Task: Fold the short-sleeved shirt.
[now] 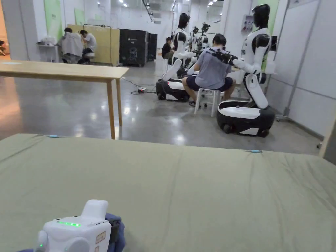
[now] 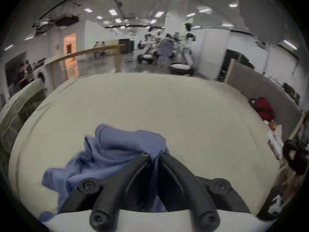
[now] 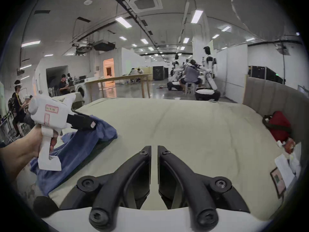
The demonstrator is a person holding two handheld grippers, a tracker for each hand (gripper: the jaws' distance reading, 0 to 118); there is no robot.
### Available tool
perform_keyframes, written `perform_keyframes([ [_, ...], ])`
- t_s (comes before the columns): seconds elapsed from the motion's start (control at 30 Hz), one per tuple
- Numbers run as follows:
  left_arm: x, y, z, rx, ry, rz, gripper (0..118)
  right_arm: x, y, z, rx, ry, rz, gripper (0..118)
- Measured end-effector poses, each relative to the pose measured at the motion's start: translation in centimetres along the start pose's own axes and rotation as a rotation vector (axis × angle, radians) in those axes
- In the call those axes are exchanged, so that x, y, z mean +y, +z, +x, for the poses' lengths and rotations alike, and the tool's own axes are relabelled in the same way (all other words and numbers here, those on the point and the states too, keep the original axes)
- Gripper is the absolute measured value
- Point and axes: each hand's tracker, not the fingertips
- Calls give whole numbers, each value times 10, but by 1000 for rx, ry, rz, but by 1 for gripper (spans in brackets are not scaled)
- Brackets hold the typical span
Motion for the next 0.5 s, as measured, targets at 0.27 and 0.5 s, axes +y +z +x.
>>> perform_keyframes([
  [0.27, 52, -38, 221, -282, -186, 50, 0, -7, 40, 104, -179, -54, 17, 9],
  [0.5, -4, -137, 340, -321, -244, -215, 0, -25, 55, 171, -265, -100, -5, 9],
])
